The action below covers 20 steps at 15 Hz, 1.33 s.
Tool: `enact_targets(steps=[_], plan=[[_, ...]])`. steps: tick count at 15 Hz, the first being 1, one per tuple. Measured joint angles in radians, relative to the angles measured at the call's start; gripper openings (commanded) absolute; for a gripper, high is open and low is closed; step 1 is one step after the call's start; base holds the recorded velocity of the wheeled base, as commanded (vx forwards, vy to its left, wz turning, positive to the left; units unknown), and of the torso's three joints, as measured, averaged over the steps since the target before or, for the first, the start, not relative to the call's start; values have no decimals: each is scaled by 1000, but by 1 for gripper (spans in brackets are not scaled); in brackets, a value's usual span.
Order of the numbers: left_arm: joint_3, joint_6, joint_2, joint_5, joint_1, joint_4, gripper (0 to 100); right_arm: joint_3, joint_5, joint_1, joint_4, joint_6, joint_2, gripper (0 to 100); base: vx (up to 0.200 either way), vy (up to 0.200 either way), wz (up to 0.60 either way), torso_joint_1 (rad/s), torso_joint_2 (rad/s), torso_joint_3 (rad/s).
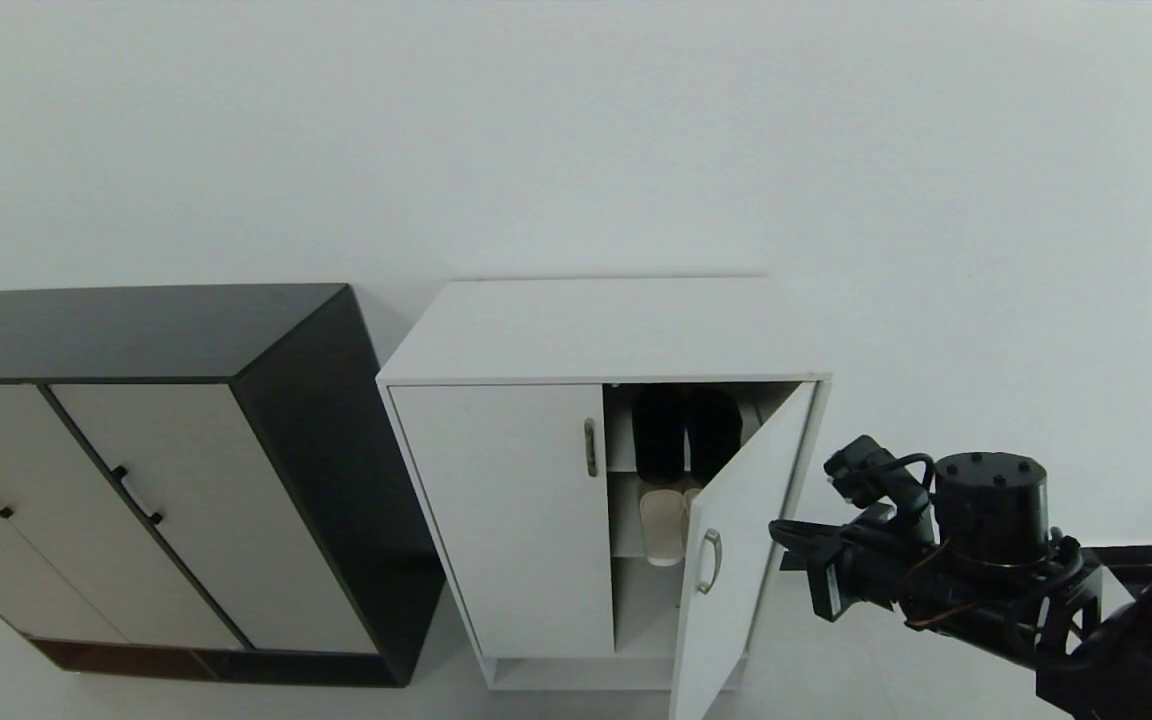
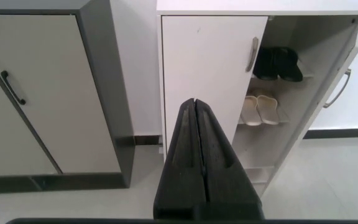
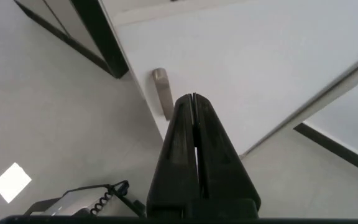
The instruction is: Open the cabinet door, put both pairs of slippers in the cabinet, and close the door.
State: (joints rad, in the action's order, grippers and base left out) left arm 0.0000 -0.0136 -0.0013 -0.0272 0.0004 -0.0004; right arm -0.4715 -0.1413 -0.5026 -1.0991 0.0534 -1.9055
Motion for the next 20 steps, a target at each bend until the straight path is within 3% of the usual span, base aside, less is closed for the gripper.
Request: enact_targets(steps=[6,17,20], plan=[[0,-1,0,0,0,0,0,8,-31,1,-53,-2,-27,0,0,0,0,0,0,0],[0,1,0,-2,0,-1,0,-275,-21,-15,-4,-39,-219,0,0,0,0,0,0,0],[0,0,0,-1,0,0,0,-389,40,-19,23,-86,-285,0,0,0,0,0,0,0]])
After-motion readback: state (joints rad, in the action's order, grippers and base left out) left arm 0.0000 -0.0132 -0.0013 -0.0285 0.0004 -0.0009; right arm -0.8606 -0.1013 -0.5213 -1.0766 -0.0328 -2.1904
